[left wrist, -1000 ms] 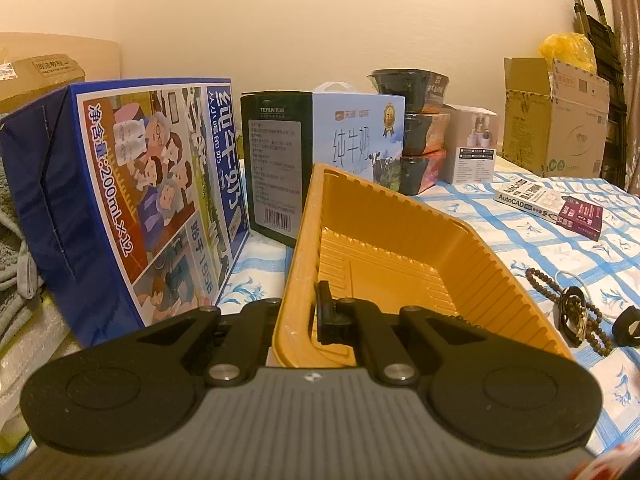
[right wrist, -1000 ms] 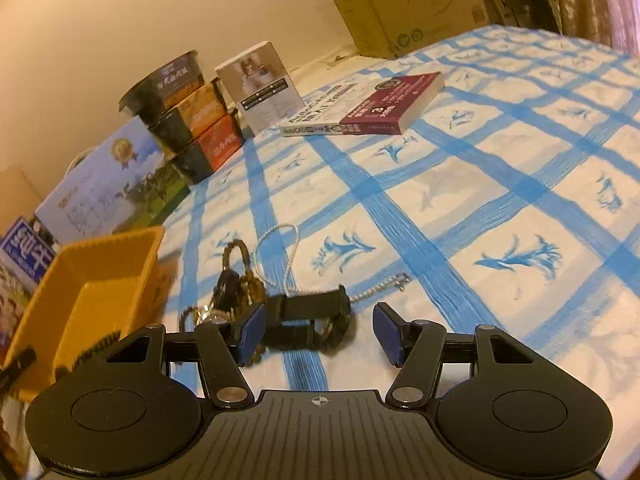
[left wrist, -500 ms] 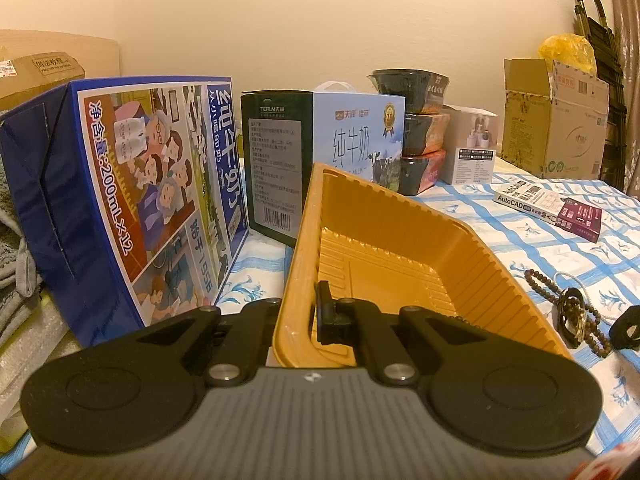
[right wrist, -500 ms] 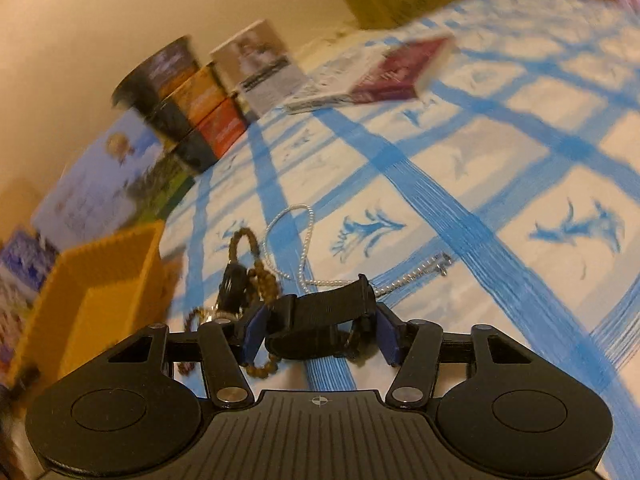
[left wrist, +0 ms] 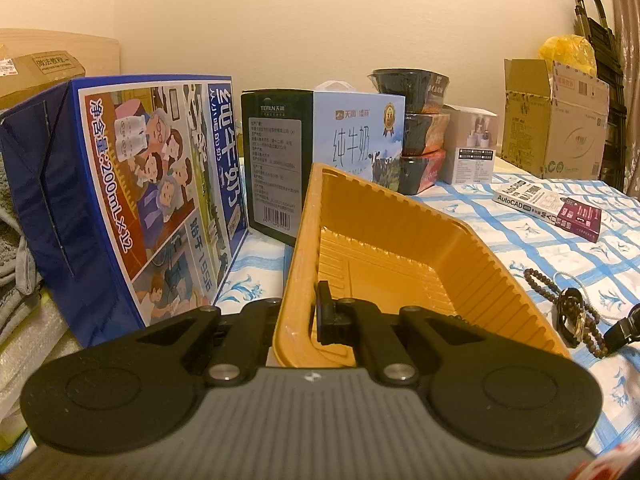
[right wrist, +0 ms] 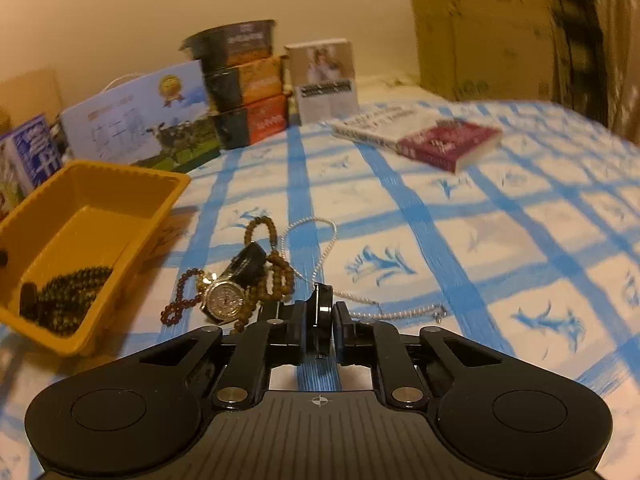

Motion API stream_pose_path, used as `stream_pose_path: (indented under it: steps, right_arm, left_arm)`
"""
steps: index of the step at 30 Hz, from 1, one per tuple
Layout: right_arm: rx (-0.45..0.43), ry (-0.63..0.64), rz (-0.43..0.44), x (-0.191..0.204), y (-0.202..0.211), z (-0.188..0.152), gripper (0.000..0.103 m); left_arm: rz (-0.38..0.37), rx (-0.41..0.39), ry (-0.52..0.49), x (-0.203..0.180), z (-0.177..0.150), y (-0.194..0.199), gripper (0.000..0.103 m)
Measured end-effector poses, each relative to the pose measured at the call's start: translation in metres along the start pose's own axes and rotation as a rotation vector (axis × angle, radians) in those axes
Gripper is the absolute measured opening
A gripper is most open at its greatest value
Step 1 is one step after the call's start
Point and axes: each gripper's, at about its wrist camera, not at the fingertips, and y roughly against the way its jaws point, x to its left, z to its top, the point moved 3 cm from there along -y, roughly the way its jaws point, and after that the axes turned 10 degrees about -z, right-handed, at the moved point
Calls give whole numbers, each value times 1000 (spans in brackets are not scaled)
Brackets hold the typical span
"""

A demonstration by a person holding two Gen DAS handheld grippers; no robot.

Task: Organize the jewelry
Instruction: 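Grasp the black watch strap with the right tool, then carry the black watch strap into the tray and open the right tool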

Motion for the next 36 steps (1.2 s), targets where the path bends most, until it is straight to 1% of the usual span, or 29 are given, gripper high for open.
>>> stream_pose_path:
  steps: [4, 6, 14, 19, 25, 28, 31, 36]
  right_arm:
    - [-42, 132, -16, 17, 11, 0, 12]
    - [-60, 175, -16, 24, 17, 1, 12]
    - [-106, 223, 54, 45, 34, 17, 11]
    - [-148, 243, 135, 70, 46, 33, 11]
    - [-184, 265, 283, 118, 51, 51, 11]
    - [-185, 278, 335, 145, 46, 54, 11]
    - [-150, 286, 375, 169, 32, 53, 11]
    - [-86, 320, 364, 198, 0, 45, 11]
  left_arm:
    - [-2, 1, 1, 1, 0, 0, 5]
    - [-1, 0, 2, 1, 0, 0, 4]
    - [-5, -2, 8, 1, -1, 0, 4]
    - [-8, -6, 12, 1, -1, 0, 5]
    - [-10, -5, 19, 1, -2, 0, 5]
    - [-10, -4, 21, 2, -2, 0, 5]
    - [-12, -4, 24, 3, -2, 0, 5]
    - [-17, -7, 29, 4, -1, 0, 5]
